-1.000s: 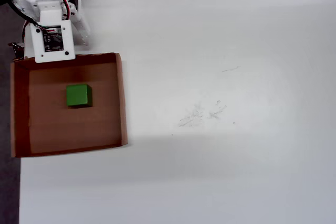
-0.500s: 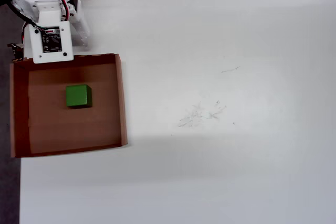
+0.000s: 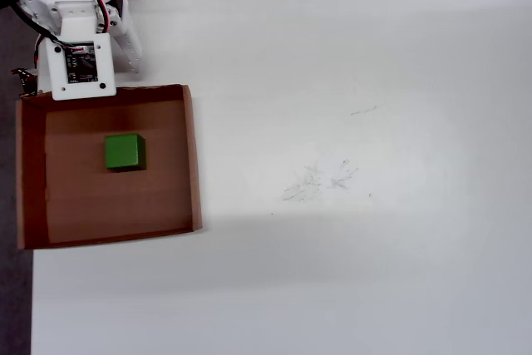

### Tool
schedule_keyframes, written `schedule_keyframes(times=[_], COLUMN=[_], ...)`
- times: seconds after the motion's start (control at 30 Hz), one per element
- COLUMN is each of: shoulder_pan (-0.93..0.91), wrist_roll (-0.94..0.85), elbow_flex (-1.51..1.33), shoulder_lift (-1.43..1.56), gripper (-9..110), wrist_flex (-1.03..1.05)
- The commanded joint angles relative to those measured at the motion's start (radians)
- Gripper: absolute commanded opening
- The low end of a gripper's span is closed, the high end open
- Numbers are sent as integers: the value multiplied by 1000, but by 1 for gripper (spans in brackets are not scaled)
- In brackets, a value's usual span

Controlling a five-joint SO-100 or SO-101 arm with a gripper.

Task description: Grasp a green cube and put it in a box.

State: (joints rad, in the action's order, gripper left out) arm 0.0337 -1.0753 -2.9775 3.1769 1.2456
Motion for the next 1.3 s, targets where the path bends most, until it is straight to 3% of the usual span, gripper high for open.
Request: schedule_keyframes(times=[0.0,1.27], shoulder_pan=[3,3], wrist_roll=[6,25], elbow_flex=[5,5], shoulder_lift=[6,6], gripper=[21,21], wrist_flex=[-5,-6])
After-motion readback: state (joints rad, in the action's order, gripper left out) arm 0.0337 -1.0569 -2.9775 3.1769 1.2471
